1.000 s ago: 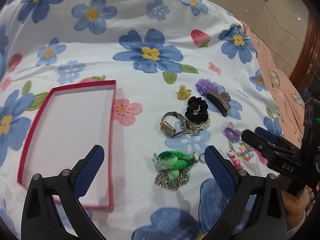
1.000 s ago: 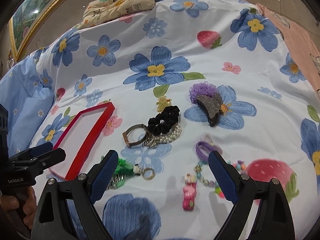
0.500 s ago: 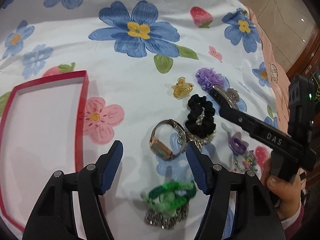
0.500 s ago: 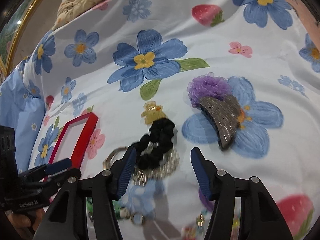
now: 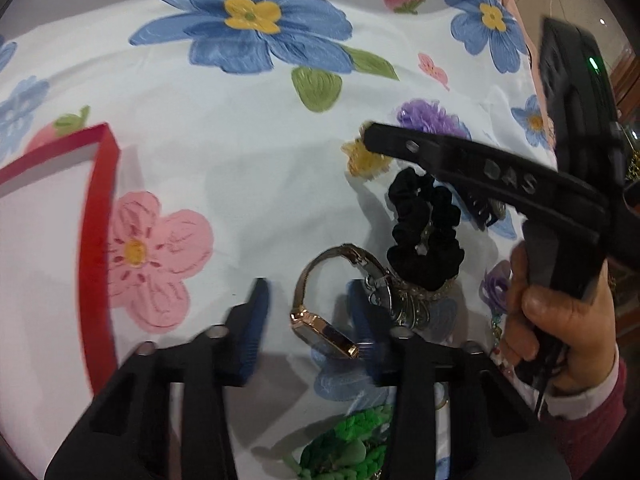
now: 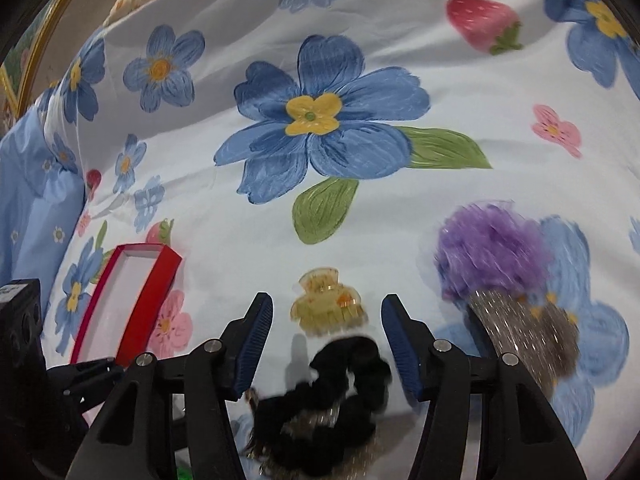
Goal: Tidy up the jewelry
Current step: 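Grasp the gold watch with the left tool while the right tool grasps the yellow hair claw, then carry the watch and hair claw into the red tray and open both tools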
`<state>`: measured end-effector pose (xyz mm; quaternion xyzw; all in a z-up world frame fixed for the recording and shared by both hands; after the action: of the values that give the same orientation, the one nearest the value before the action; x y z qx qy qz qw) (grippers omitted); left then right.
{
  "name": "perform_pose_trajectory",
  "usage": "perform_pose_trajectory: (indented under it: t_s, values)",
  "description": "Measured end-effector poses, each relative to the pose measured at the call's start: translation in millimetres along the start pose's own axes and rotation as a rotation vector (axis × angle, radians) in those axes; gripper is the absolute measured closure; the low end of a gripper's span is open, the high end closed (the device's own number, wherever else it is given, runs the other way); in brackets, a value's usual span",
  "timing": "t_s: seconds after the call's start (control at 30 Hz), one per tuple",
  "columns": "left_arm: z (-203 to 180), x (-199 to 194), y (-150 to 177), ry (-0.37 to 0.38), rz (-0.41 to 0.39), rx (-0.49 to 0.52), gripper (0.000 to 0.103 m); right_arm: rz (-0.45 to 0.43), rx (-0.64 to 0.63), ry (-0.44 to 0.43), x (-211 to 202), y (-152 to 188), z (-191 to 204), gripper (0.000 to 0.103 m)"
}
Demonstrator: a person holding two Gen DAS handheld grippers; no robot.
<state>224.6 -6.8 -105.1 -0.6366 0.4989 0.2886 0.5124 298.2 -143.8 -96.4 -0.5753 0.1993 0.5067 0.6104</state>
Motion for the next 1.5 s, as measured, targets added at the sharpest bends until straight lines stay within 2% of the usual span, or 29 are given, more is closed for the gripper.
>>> perform_pose_trajectory:
  t_s: [0.03,0.13,0.17,0.23,0.4,0.53,0.8,1.17,1.5]
  values:
    - [-1.5,2.2,0.2,-0.001,0.002,0.006,0.08,0.006,-0.004,0.002,4.3,-1.1,-0.6,0.046]
    - [-2.6,2.1,0.6,0.0,-0.006,0.022,0.089,0.031,-0.004,-0.003,14.9,-0.6,-5.0,0.061]
    - [-2.4,1.1,0.7,0.007,-0.008,0.02,0.093,0.034,-0.002,0.001,16.6,0.4,-6.4,0.062]
    - [-1.6,-0.9,1.0,0.017,-0.013,0.018,0.094,0.02,-0.004,-0.004,15.2,1.1,-5.7,0.062]
    - [2.0,-17.7,5.1,0.03,-0.052,-0.008,0.094,-0.004,0.008,0.001,1.1,4.9,-4.8,0.063]
    - [9.0,-39.9,10.2,0.042,-0.095,-0.04,0.094,-0.029,0.022,-0.032,-18.6,11.8,0.0,0.063]
    - [35.6,-81.1,20.7,0.027,-0.166,-0.112,0.094,-0.038,0.003,-0.096,-43.2,30.8,33.1,0.063]
    - [79.9,-116.2,35.6,-0.016,-0.221,-0.187,0.094,-0.012,-0.055,-0.14,-39.7,45.3,80.5,0.063]
    - [119.8,-135.5,46.2,-0.049,-0.251,-0.25,0.094,0.007,-0.109,-0.18,-30.4,43.3,124.8,0.063]
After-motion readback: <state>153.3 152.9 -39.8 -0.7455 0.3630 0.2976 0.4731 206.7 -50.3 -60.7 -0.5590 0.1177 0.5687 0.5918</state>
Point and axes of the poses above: each gripper's, at about its wrist camera, not at the fingertips, and x roughly the way its jaws point, z to its left, y to its underside, the point moved 2 cm from there along x, roughly the way its jaws point, and after that the axes turned 4 degrees about z, right-handed, at the moved point
